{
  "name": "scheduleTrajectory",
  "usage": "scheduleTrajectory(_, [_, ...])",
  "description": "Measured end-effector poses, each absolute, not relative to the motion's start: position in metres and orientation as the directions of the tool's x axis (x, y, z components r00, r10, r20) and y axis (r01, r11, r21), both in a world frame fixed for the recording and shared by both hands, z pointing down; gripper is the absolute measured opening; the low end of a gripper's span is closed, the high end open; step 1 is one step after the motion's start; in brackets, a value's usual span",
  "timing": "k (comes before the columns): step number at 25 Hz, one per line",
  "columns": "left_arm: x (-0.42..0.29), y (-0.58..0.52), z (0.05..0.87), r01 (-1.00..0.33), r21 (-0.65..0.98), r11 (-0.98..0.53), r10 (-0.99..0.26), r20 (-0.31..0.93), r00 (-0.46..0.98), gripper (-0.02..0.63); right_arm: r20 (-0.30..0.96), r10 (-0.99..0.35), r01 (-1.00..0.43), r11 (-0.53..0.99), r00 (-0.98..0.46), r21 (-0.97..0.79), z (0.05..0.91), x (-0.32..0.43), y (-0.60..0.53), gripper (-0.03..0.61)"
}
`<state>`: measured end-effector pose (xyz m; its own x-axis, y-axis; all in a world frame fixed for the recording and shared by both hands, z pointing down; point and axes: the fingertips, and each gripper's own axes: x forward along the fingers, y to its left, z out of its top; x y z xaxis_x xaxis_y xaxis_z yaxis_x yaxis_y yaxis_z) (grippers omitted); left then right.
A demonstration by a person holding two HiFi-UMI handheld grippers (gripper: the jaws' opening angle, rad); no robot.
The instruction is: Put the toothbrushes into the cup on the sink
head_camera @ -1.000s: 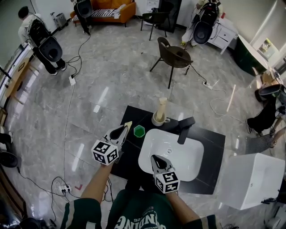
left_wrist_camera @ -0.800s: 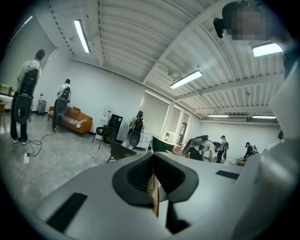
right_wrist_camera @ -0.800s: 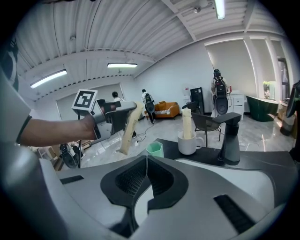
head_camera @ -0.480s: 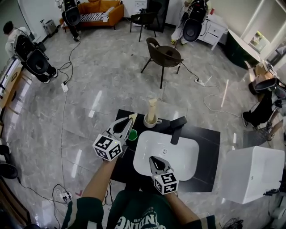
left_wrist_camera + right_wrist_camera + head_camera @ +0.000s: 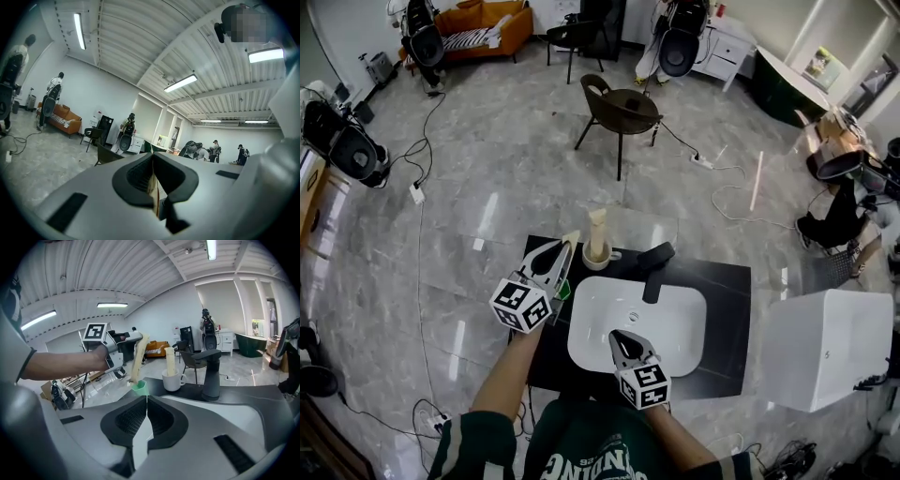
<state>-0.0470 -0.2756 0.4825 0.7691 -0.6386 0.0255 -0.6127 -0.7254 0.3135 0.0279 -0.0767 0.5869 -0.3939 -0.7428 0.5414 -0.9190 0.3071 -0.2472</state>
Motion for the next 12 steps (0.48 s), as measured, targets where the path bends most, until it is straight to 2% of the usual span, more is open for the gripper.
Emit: scheduleTrajectory(12, [-0.045,-0.293,0.518,-0.615,0.374,-0.694,-0.651,0.038,0.758,0.015,0.575,-0.732,-0.931,0.269,-0.365,-0.248,0.601,0.041,-0.080,0.040])
